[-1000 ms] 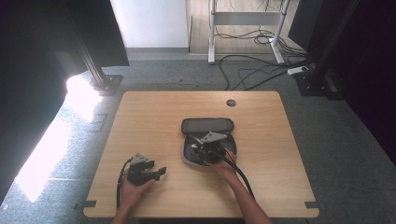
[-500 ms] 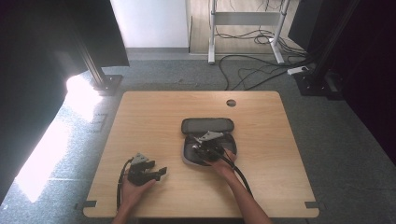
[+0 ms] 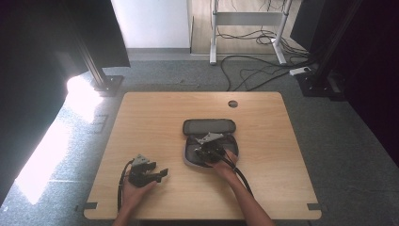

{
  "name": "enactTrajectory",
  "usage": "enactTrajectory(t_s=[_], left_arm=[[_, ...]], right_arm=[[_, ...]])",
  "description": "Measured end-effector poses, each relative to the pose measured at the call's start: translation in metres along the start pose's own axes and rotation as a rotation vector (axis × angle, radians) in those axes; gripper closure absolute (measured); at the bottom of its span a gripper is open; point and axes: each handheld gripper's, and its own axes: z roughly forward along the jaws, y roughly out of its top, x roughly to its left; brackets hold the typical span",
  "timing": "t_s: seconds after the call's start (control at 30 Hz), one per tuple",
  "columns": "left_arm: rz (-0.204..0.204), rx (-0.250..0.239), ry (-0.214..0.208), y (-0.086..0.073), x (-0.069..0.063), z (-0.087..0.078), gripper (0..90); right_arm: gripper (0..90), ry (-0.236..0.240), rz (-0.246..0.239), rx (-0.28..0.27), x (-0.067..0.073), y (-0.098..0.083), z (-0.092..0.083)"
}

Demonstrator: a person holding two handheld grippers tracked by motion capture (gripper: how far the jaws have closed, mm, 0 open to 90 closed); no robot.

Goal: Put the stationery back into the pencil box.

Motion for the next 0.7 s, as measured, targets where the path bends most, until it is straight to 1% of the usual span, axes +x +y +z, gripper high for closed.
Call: enactTrajectory(t_s=[0.1, 0.2, 0.3, 0.43, 0.7], left_arm=[[0.000, 0.000, 0.001, 0.000, 0.000, 0.000, 31.8], [-0.001, 0.000, -0.001, 0.000, 0.000, 0.000, 31.8], [0.001, 0.000, 0.004, 0.000, 0.000, 0.000, 31.8], [0.007, 0.002, 0.013, 0.000, -0.001, 0.000, 31.9], [0.007, 0.003, 0.022, 0.000, -0.003, 0.001, 31.4]], right_arm=[[66.8, -0.001, -0.004, 0.012, -0.001, 0.000, -0.001], [63.4, 0.006, 0.005, 0.005, -0.001, 0.000, -0.003], [58.2, 0.016, 0.013, -0.014, -0.001, 0.000, -0.004], [53.8, 0.034, 0.008, -0.038, 0.000, 0.000, -0.007], [50.0, 0.055, 0.009, -0.070, 0.001, -0.001, -0.016]])
